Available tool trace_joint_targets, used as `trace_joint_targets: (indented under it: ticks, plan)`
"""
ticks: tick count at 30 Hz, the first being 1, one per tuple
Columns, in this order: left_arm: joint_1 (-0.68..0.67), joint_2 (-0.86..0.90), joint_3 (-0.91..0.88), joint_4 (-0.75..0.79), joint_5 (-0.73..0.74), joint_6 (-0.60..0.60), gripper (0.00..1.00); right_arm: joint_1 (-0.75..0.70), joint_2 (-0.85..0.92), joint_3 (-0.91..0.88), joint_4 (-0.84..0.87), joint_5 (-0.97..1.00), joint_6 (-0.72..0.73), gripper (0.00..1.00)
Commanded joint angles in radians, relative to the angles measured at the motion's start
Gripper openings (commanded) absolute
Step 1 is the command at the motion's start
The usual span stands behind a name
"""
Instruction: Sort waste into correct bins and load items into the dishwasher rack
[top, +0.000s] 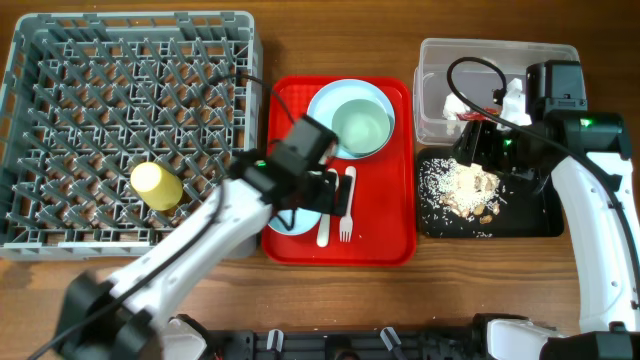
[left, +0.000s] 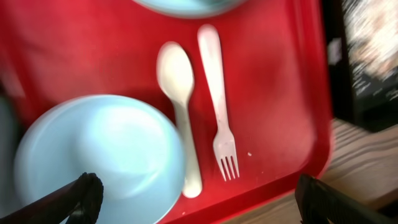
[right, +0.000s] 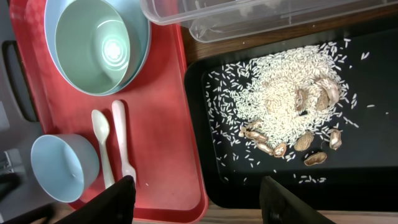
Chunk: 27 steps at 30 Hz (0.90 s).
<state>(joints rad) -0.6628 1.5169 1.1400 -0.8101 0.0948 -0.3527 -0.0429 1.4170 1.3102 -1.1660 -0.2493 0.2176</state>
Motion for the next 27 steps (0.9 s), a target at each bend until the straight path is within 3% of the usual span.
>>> trace_joint_targets:
  ticks: [1, 3, 5, 7, 14, 20, 23, 27]
  plan:
    - [-0.038, 0.154, 0.008, 0.008, -0.008, 0.005, 0.96, -0.001, -0.007, 0.018, 0.001, 0.010, -0.009, 0.64]
    - [-0.038, 0.231, 0.008, 0.014, -0.018, 0.005, 0.80, -0.001, -0.007, 0.018, 0.000, 0.010, -0.009, 0.65]
    - [-0.038, 0.265, 0.008, 0.018, -0.018, 0.005, 0.70, -0.001, -0.007, 0.018, -0.002, 0.010, -0.009, 0.65]
    - [-0.038, 0.267, 0.008, 0.039, -0.018, 0.005, 0.50, -0.001, -0.007, 0.018, -0.003, 0.009, -0.009, 0.64]
    - [-0.051, 0.268, 0.003, 0.051, -0.018, -0.003, 0.32, -0.001, -0.007, 0.018, -0.013, 0.009, -0.008, 0.64]
    - [-0.082, 0.280, 0.003, 0.026, -0.113, -0.003, 0.25, -0.001, -0.007, 0.018, -0.025, 0.009, -0.008, 0.64]
    - [-0.082, 0.280, 0.003, 0.026, -0.112, -0.003, 0.05, -0.001, -0.007, 0.018, -0.025, 0.009, -0.008, 0.63]
    - [-0.082, 0.275, 0.004, 0.031, -0.112, -0.019, 0.04, -0.001, -0.007, 0.018, -0.026, 0.009, -0.008, 0.64]
